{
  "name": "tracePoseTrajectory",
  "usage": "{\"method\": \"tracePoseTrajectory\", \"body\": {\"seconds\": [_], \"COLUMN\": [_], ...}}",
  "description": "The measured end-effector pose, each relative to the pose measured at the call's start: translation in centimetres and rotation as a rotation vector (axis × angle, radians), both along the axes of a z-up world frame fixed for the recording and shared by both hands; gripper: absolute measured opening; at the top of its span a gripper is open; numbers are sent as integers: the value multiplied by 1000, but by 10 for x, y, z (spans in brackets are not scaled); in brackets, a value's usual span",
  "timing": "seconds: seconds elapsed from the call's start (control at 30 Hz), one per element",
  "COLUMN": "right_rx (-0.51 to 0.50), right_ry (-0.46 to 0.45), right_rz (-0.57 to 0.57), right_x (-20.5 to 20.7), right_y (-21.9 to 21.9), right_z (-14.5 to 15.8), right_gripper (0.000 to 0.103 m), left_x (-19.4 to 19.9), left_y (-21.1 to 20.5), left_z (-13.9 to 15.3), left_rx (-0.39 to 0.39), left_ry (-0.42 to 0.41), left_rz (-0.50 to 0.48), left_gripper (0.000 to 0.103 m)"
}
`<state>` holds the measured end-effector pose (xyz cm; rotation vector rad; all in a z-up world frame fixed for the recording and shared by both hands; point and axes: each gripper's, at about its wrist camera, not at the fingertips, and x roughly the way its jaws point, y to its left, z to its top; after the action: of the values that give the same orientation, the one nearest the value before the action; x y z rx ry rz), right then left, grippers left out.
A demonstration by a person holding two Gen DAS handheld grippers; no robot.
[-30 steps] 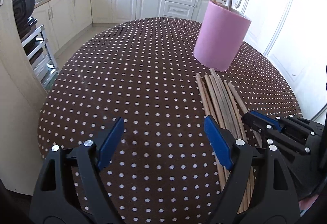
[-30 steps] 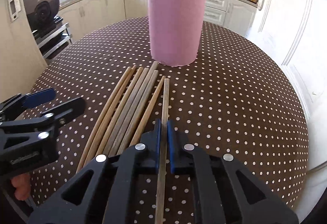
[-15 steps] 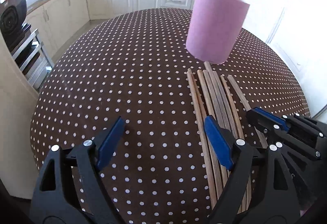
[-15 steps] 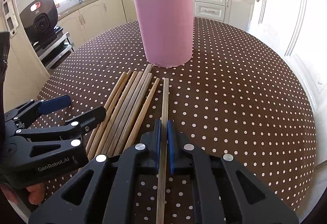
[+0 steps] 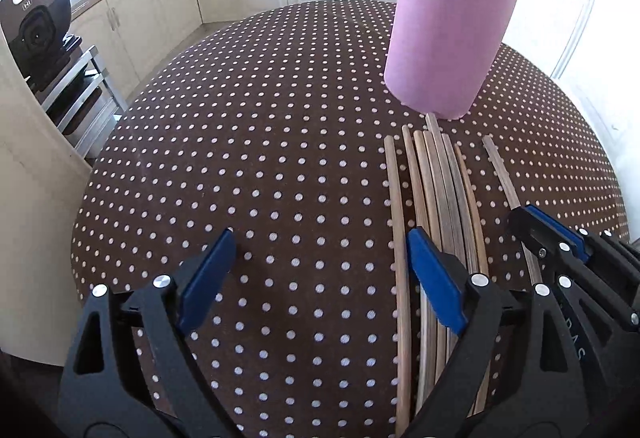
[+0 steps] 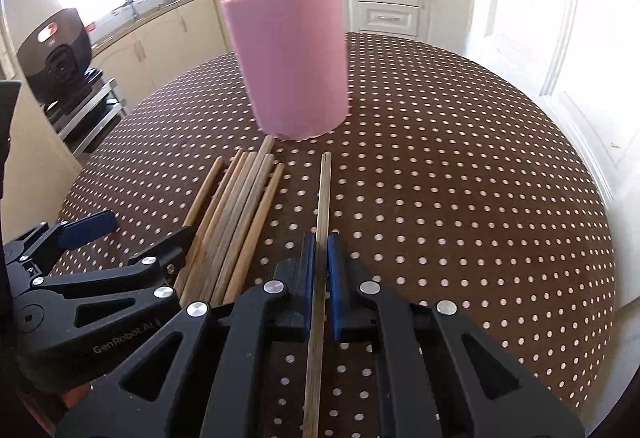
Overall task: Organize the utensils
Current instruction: 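Grasp a chopstick with the right tool while the left tool grasps another chopstick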
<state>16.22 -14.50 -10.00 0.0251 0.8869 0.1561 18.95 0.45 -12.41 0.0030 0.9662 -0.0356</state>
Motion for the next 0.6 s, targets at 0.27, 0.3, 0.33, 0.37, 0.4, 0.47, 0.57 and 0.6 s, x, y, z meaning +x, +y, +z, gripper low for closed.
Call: {"method": "tracePoseTrajectory", "body": {"seconds": [0.27,0.3,0.33,0.37,0.4,0.47,0.57,0.6], "right_rx": [-17,-14,-11,-7,7,41,50,54], "right_ry": [-2,-2,-1,-2,-1,-2,-9,-16], "right_rz": [-23,-26,-26,-26,-28,-27,-44,-47], "right_x": [0,0,0,0,0,-1,-2,-3], "right_y": [2,1,0,0,-2,-7,-12,-12], "right_z": [0,0,0,0,0,0,2,3], "right_gripper": [7,7,6,6,6,6,6,6], "left_x": [-7,-8,-8,-7,-7,-8,-8,-7], "left_y": [13,17,20,22,25,27,29,30], "left_z": [6,6,6,6,6,6,8,8], "left_rx": [-123,-145,-168,-188,-205,-224,-233,-237], "left_ry": [-53,-53,-53,-54,-55,-64,-78,-83], "left_rz": [-87,-97,-108,-110,-107,-118,-117,-121], "left_gripper": [12,10,8,8,7,6,6,6]}}
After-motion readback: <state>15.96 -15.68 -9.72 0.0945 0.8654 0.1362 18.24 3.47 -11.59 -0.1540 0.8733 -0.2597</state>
